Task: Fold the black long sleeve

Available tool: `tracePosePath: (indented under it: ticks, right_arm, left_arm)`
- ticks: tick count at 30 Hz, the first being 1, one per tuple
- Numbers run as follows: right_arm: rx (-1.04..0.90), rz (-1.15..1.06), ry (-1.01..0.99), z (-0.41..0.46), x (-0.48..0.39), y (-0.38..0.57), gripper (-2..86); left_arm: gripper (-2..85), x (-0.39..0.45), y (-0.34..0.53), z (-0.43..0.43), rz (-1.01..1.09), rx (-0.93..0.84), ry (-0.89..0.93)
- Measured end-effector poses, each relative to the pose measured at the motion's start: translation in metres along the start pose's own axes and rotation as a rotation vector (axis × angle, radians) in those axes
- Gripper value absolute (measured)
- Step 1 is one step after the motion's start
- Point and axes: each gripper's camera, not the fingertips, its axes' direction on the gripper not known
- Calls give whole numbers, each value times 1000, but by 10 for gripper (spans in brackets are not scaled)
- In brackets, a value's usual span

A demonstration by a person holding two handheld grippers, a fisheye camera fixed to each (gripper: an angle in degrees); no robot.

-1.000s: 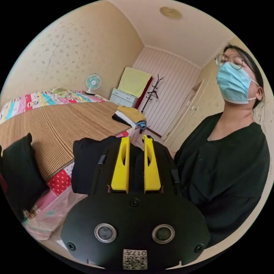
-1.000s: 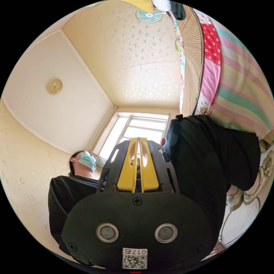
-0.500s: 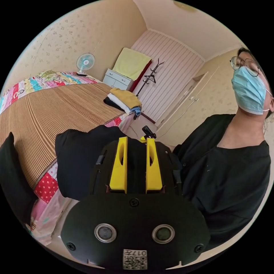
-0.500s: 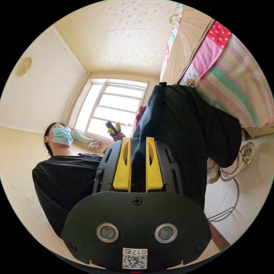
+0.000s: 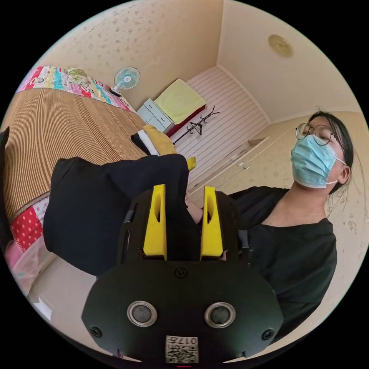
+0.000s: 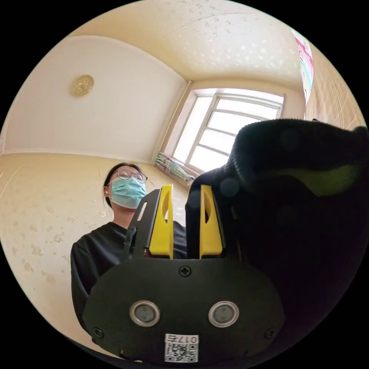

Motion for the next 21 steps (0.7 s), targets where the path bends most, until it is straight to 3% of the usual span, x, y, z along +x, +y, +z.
tracePosePath:
  ticks: [4,12,21]
  right_arm:
    - [-107,123,7,44,53,-11,175]
    - [-195,223,111,84,100,17,182]
    - [-434,59,391,136,76,50,177]
  left_arm:
    - [152,-19,10,-40,-108,103,-68]
    - [164,-58,38,-74,-361,208,-244]
    - [173,-122,88,-89,-509,342,43]
